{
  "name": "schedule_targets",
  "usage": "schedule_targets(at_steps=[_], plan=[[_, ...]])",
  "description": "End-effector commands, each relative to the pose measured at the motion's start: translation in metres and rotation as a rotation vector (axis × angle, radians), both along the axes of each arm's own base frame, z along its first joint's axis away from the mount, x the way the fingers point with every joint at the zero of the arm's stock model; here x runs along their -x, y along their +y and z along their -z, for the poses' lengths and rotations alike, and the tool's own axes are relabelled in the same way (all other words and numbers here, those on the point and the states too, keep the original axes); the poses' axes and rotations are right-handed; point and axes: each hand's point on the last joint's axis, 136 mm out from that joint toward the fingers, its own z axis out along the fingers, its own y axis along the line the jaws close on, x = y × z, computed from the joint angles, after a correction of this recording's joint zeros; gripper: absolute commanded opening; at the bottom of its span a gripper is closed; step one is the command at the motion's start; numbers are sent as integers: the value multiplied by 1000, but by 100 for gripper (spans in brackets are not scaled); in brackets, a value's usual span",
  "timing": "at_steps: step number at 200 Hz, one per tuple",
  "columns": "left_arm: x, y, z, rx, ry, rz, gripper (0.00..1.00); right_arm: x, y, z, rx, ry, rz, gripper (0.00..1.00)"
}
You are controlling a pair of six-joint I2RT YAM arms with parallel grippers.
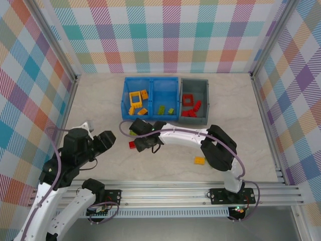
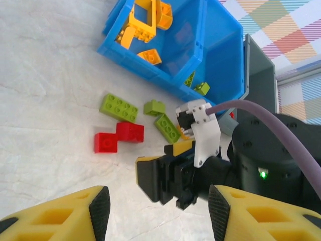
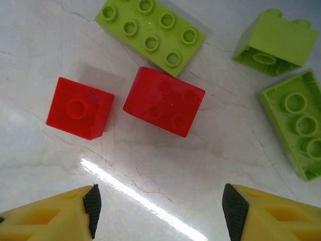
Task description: Sort the legos into containers by color
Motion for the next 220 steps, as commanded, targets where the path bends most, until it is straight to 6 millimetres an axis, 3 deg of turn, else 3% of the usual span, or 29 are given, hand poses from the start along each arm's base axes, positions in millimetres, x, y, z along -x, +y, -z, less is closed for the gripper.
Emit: schedule_targets(at_steps=[1,28,73,116,178,220], plan=[[16,0,3,-14,45,38,56,-5,3,1,66,-58,-214,67],[14,-3,-7,-1,11,55,56,-12,1,17,79,-23,-366,71],[10,-8,-19,-15,-18,94,56,-38,0,23,78,-16,-463,74],[9,-8,-22,-13,-23,92,56,-35,15,35,70,27,-578,74],[7,-10,-19,-10,-12,93,56,-35,33,34,30,42,-600,75],[6,-10,-21,-6,-17,92,56,-35,31,47,54,62,-573,60]])
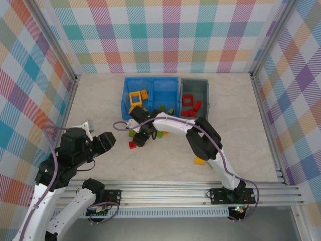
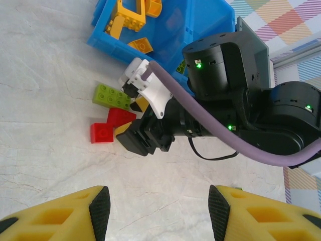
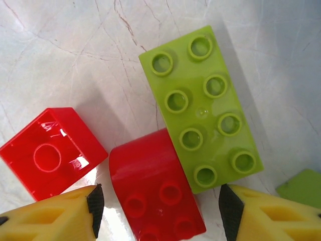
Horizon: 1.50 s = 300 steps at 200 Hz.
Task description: Sort the legos into containers by color
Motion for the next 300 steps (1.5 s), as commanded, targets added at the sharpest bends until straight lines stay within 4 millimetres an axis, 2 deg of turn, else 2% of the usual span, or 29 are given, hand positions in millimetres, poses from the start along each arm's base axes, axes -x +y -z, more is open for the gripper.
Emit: schedule_targets(at_steps=[1,52,84,103,127,152,172,193,207,226,242,264,283,300], plan=[[0,-4,-9,9,-20,20,56,8,-1,10,22,34,-5,60],[0,-4,-9,20,-24,20,56,7,-7,15,55,-9,13,56],[0,-3,-10,17,-27,16,56,6,-7,19,70,-31,30,51],[2,-1,-11,11,-30,9,56,8,-5,16,64,-55,29,44],[3,1,-12,10,-38,1,56,15,-3,-6,11,-69,36,37],[2,-4,-16,33,-45,21,57,26,-15,-50,-62,-86,66,32],[-1,-15,-22,76,-52,57,57,42,-39,-88,-118,-93,96,30],[-10,-35,-32,159,-51,116,57,53,-79,-119,-161,-104,201,30],[-19,-51,-42,222,-59,158,56,49,-112,-135,-191,-107,314,30],[-32,-75,-54,251,-86,206,56,28,-166,-154,-205,-134,531,30],[-40,-107,-56,196,-104,269,56,4,-210,-160,-170,-163,731,31],[-47,-162,-55,74,-139,355,56,-29,-259,-150,-47,-164,986,30],[-54,-204,-53,24,-187,382,55,-54,-287,-139,68,-166,1155,30],[-57,-240,-52,-5,-224,412,55,-75,-300,-129,129,-160,1239,31]])
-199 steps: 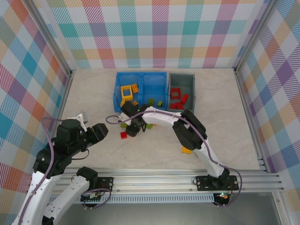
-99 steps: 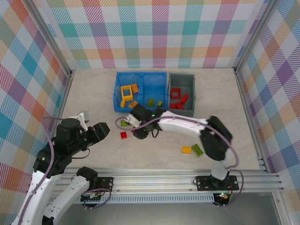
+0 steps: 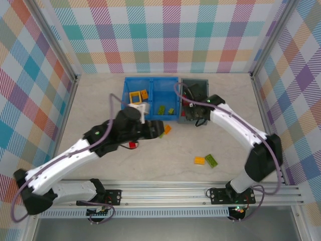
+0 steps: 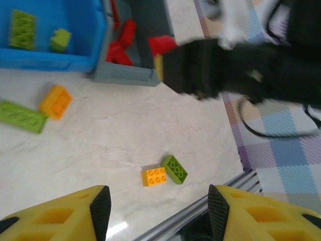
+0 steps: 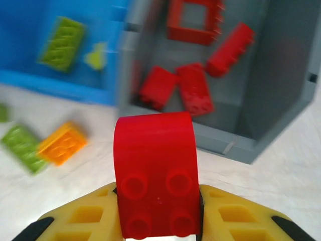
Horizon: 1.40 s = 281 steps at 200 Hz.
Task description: Sort the legos into containers by color
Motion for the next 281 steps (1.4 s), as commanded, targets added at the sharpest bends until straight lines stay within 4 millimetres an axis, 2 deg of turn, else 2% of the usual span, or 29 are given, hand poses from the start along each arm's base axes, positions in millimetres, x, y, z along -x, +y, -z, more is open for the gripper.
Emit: schedule_targets(at_steps=[1,29,56,106,122,137,151,167,191,208,242,281], plan=[[-15,-37,-23,2,-159,-28,55,-14,-34,13,100,66,213,31],[-10,-79,-16,-66,-207,-1,55,-41,-41,32,137,122,291,32],[-5,-98,-5,-77,-204,17,55,-55,-43,51,163,172,332,33],[-1,-99,-2,-88,-207,19,55,-62,-42,74,184,214,373,43],[0,-97,-2,-91,-208,18,55,-63,-42,77,184,221,376,51],[1,-95,1,-103,-199,22,55,-63,-39,72,169,215,374,60],[2,-94,8,-109,-184,23,55,-64,-34,60,142,188,360,65],[6,-94,15,-110,-163,23,55,-65,-29,40,110,145,340,64],[14,-102,32,-125,-115,34,55,-61,-13,-8,25,45,285,55],[22,-112,50,-137,-56,34,55,-50,-12,-44,-31,-13,260,51],[49,-148,98,-157,173,8,55,-5,-40,-109,-72,-111,227,53],[83,-200,148,-173,398,-18,58,73,-64,-156,-169,-187,101,60]])
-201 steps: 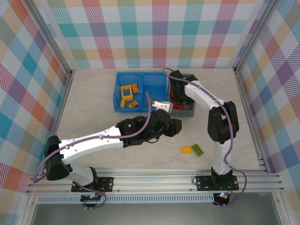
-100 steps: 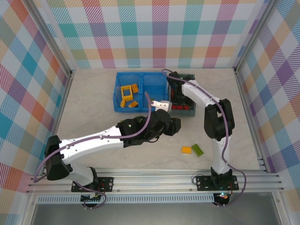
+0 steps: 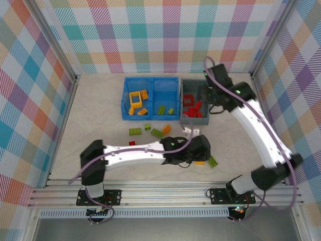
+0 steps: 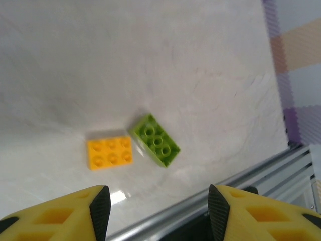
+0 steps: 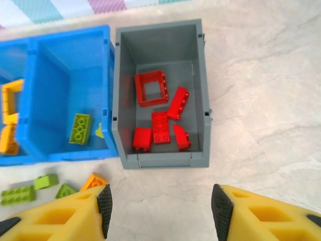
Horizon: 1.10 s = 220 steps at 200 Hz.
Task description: Sort the legos into containers by color
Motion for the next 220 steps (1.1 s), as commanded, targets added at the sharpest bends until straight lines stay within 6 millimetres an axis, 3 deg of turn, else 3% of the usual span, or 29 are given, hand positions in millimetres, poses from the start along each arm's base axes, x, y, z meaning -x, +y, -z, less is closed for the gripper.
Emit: schedule_targets(at_steps=[1,38,74,117,186,220], plan=[[26,-22,18,13,177,-69,58,52,-16,2,16,38,-100,60],[34,-51,57,-29,310,-132,64,116,-37,-29,-72,-74,-173,62],[29,-64,84,-105,357,-211,65,144,-48,-29,-113,-66,-173,61],[15,-68,112,-170,418,-310,64,155,-51,-28,-138,-72,-168,61],[-13,-71,134,-170,402,-398,60,155,-51,-27,-141,-71,-166,60],[-25,-67,148,-193,401,-432,47,156,-49,-24,-152,-65,-170,60]])
